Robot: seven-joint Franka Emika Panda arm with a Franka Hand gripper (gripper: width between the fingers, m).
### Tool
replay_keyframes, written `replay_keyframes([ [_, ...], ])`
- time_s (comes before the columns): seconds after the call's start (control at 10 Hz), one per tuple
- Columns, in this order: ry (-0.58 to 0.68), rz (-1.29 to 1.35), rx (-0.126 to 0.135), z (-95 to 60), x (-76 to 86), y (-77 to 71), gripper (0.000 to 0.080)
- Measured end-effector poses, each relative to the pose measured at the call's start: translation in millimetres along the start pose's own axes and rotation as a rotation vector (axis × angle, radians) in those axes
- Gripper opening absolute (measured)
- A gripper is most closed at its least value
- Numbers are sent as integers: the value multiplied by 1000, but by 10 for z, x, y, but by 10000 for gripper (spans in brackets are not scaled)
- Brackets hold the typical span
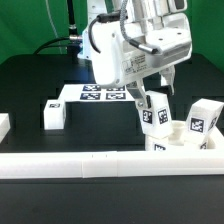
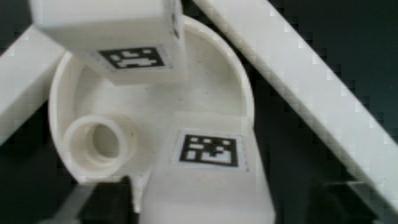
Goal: Assemble stool
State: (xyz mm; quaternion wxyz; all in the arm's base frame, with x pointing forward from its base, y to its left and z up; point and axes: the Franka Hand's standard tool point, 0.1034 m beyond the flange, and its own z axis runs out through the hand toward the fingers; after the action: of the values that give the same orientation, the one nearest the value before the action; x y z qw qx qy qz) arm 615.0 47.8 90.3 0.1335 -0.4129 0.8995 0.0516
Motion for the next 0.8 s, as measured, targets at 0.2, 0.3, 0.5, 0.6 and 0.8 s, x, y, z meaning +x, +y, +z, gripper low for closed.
replay_keyframes([
  [0.2, -18, -57, -1, -106, -83, 4, 623],
  [0.3, -34, -121, 6, -173, -123, -17, 642],
  [0.5, -40, -247, 9, -178, -124, -22, 647],
  [0.6, -38, -316, 10, -172, -120, -21, 649],
  [0.8, -32, -469, 12, -170, -117, -21, 649],
])
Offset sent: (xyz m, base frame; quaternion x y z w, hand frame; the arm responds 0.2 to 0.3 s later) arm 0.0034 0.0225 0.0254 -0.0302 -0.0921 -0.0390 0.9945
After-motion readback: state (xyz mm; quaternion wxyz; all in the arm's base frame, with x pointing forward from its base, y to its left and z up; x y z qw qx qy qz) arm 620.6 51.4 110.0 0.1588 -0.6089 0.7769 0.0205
